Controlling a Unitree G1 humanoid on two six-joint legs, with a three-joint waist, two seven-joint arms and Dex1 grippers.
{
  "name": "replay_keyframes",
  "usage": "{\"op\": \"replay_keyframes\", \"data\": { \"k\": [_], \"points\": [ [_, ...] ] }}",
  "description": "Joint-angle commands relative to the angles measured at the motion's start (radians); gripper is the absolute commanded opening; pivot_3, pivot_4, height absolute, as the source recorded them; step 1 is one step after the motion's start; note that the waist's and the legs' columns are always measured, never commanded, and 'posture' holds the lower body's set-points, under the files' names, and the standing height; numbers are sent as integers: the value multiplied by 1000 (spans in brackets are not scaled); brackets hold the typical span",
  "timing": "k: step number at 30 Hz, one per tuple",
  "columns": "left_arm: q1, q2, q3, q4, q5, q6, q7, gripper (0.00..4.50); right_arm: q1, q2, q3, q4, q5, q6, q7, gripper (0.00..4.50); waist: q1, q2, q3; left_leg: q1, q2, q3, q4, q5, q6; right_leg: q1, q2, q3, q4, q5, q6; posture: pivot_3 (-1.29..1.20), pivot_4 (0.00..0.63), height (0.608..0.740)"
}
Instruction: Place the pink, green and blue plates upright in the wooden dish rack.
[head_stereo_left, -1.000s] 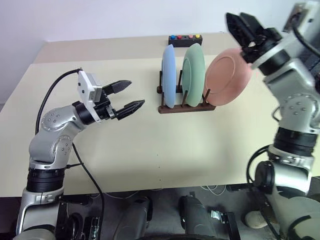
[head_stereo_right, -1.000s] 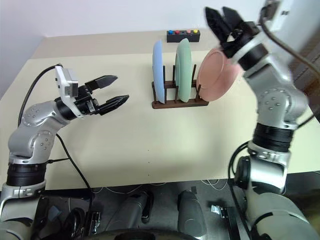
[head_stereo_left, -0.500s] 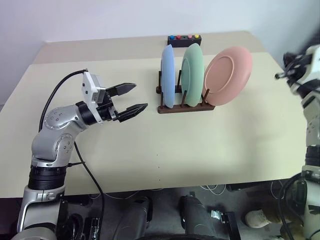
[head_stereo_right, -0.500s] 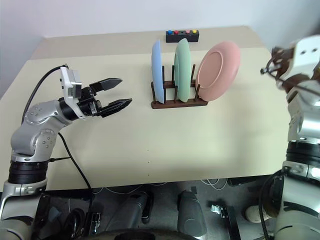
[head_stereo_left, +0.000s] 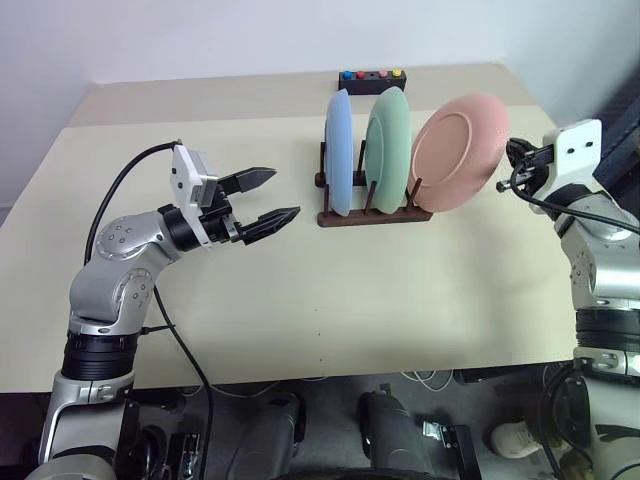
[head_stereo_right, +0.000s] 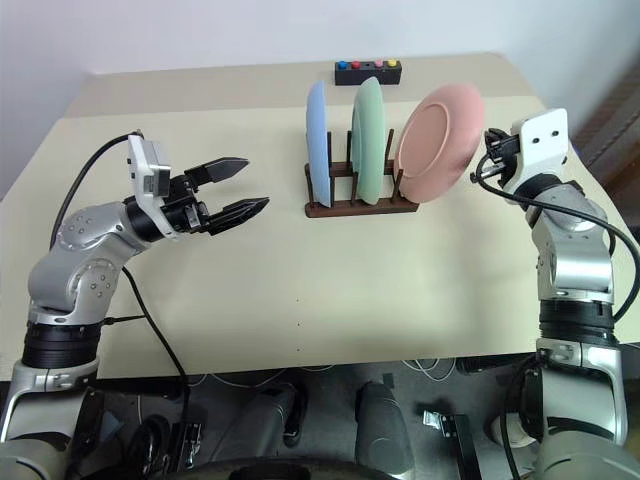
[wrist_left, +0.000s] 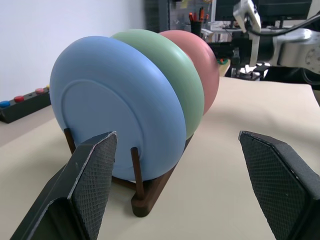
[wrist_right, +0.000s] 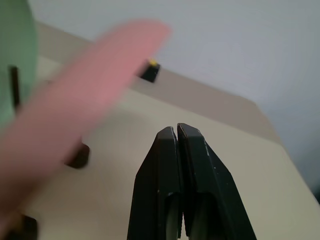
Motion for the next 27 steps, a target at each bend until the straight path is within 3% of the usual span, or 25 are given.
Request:
{"op": "replay_keyframes", "data": {
  "k": [1, 9, 20, 27],
  "points": [
    [-12, 5, 9, -21, -4, -7, -3, 4015, -26, 8, -1, -118, 47, 17, 42, 63, -1, 0, 0, 0, 0, 0, 0, 0, 0, 0, 0, 0, 0, 0, 0, 0, 150, 740],
    [-6, 7, 12, -21, -4, -8, -7, 4015, -32, 18, 11, -208, 94, 87, 83, 63, -1, 0, 0, 0, 0, 0, 0, 0, 0, 0, 0, 0, 0, 0, 0, 0, 150, 740],
    [3, 8, 17, -29, -7, -5, -1, 4015, -43, 16, 23, -174, 74, 64, 107, 63, -1, 0, 0, 0, 0, 0, 0, 0, 0, 0, 0, 0, 0, 0, 0, 0, 150, 740],
    [-5, 9, 16, -16, 3, -9, 2, 4015, -87, 31, -64, -147, 137, 105, 50, 63, -1, 0, 0, 0, 0, 0, 0, 0, 0, 0, 0, 0, 0, 0, 0, 0, 150, 740]
  ]
}}
